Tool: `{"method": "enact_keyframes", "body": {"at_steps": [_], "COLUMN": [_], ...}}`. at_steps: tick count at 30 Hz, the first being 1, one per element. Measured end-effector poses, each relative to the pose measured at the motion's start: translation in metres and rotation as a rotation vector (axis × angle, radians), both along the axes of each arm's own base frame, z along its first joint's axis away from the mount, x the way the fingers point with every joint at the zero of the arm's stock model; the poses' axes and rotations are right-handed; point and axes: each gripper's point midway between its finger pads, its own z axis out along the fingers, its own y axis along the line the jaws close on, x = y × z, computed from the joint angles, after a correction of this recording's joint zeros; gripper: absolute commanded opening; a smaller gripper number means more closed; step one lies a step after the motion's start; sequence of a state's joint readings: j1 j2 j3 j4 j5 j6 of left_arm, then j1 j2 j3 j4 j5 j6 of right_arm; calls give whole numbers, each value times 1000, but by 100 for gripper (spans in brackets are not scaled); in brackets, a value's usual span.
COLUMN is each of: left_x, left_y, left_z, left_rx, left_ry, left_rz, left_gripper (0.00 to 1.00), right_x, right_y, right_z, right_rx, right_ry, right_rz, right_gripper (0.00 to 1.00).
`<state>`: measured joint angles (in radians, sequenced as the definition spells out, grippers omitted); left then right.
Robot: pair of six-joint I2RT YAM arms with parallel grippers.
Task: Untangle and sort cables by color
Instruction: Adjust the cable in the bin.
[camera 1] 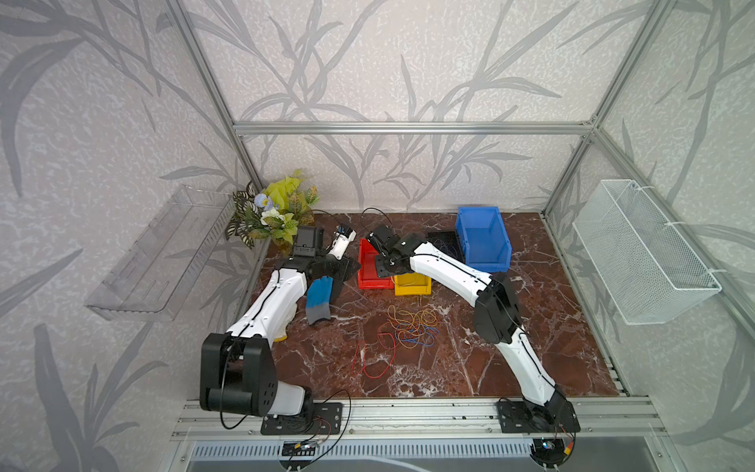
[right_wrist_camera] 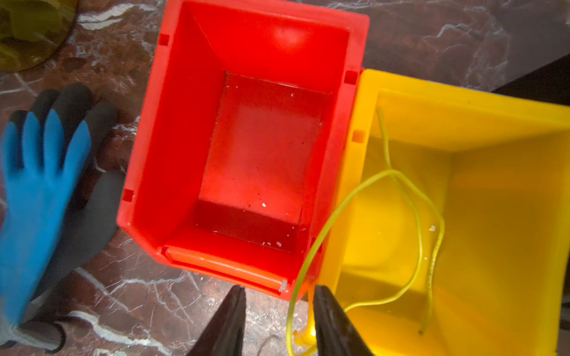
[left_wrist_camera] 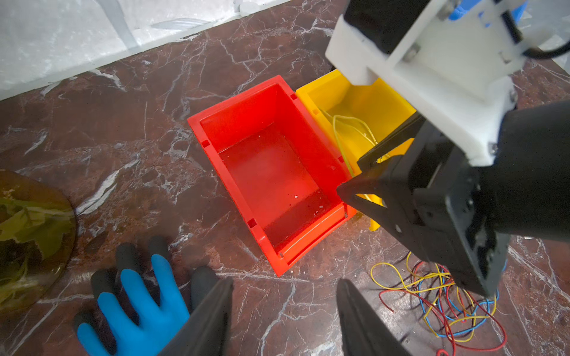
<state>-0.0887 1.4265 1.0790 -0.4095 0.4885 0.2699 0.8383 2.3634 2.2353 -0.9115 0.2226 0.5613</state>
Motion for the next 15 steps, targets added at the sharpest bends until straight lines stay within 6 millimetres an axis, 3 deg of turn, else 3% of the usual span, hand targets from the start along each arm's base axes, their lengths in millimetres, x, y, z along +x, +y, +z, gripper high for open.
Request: {"method": "enact_keyframes", "body": {"at_steps": [5,11,15], "left_x": [-2,-4,-3], "left_y": [3,6,7], "left_z": [-5,-5,-5], "left_rx": [2,2,2], "left_ry": [8,4,0], "left_rz": [8,14,17], "left_gripper": [56,56,56], "right_x": [-2,-9,-11], "right_y": [-1,-4,-6], "right_z": [-10,-11,-13], "right_rx": [-67,-97,-116], "right_ry": [4,14,18], "right_rz": [7,15,18], "right_gripper": [36,11,5]}}
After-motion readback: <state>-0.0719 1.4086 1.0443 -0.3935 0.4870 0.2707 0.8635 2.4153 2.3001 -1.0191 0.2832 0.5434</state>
